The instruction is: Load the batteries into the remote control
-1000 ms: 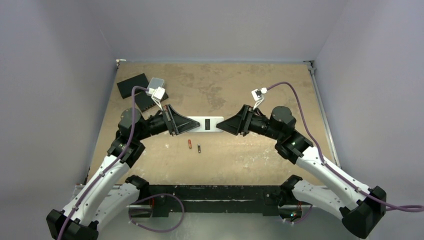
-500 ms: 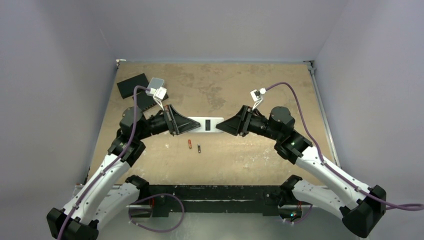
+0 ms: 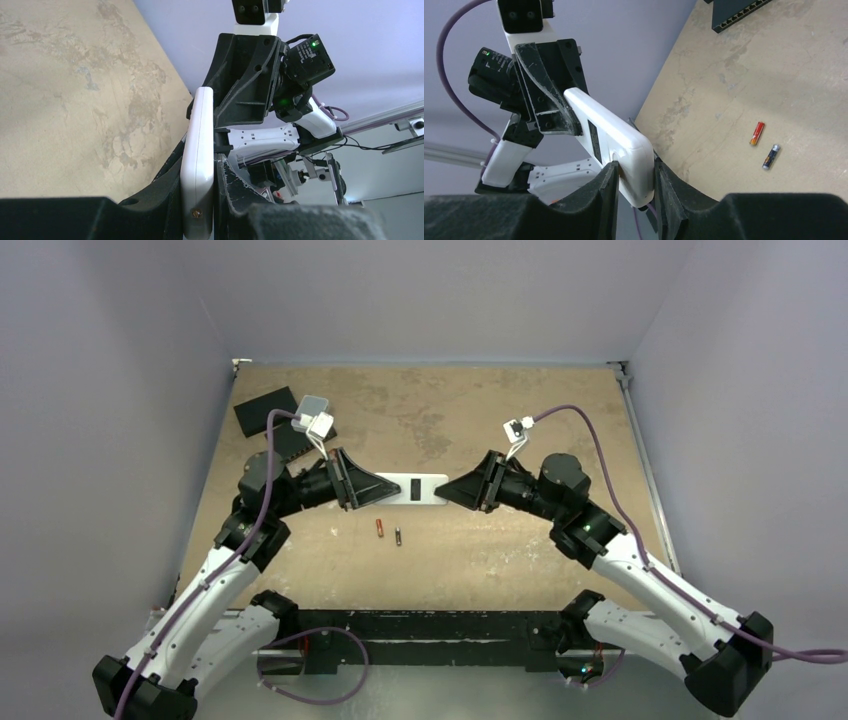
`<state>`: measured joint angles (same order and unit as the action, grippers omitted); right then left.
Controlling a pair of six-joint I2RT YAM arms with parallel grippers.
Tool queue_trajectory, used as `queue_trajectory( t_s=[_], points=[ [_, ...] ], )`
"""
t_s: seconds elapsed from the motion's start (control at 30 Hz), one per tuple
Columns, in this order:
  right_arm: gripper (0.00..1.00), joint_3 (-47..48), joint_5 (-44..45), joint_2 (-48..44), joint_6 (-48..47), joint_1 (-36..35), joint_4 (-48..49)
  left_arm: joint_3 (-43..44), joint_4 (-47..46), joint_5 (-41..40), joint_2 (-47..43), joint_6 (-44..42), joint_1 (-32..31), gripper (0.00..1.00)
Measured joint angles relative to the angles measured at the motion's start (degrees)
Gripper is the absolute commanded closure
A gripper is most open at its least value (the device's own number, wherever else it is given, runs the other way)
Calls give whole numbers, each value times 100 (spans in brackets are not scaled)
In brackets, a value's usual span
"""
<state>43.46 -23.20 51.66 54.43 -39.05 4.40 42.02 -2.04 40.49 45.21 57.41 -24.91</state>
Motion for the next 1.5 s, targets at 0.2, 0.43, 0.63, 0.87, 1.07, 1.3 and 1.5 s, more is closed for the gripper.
queue_trajectory(
  t_s=[0.2, 0.43, 0.63, 0.87, 1.07, 1.3, 1.5],
  points=[
    [88, 0, 2, -111, -4, 7, -33, 22, -9, 33, -7, 11, 4, 100],
    [91, -7, 22, -264, -26, -7, -107, 66, -26, 105, -13, 28, -4, 100],
    [91, -74, 105, -461, -44, -42, -210, 66, -37, 136, -17, 37, -61, 100],
    [91, -98, 155, -614, -55, -70, -356, 68, -33, 170, -11, 33, -116, 100],
    [91, -131, 227, -710, -74, -101, -490, 140, 140, 168, 35, -13, -151, 100],
    [92, -144, 461, -933, -221, -70, -800, 249, 472, -70, 59, -258, -131, 100],
    [94, -144, 614, -1121, -348, -37, -929, 249, 774, -461, 221, -428, -33, 100]
  ],
)
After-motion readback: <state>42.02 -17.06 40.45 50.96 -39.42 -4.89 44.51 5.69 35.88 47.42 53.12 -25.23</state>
